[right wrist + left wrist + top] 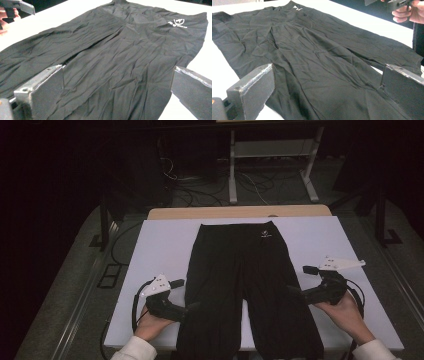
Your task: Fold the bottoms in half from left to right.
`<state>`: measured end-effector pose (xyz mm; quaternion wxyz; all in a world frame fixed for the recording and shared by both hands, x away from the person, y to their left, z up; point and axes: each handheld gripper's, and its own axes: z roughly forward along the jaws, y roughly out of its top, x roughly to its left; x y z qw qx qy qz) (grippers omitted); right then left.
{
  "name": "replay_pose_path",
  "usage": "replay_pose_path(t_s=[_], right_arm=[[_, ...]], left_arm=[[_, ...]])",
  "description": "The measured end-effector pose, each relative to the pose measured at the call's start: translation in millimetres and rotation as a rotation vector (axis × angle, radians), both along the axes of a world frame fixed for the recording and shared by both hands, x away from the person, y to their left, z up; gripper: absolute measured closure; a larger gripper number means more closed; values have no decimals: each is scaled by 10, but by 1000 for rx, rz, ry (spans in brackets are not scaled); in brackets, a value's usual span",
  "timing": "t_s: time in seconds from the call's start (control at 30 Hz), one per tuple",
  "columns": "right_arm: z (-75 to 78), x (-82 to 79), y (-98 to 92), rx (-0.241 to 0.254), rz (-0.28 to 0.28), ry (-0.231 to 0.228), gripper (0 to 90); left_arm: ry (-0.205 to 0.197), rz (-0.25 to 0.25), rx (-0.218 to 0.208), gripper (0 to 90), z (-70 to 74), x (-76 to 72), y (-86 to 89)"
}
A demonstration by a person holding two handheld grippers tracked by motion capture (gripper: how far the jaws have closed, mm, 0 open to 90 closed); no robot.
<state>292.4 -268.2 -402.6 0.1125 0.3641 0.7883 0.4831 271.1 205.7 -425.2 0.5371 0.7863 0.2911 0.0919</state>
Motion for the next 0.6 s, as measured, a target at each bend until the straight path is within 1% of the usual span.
replay_pose_path(t_s=[0.07,0.17,0.3,0.6], right_arm=[[15,8,3,-2,1,-1,0],[66,42,27,-14,4,-17,0],[112,87,65,-26,12,-16,0],[276,195,172,-45,37,-36,0]], left_arm=[[0,1,-2,0,1,0,1],[0,3,3,0,-2,4,1],[8,6,7,0,-5,7,1],[5,7,4,0,-2,4,3]])
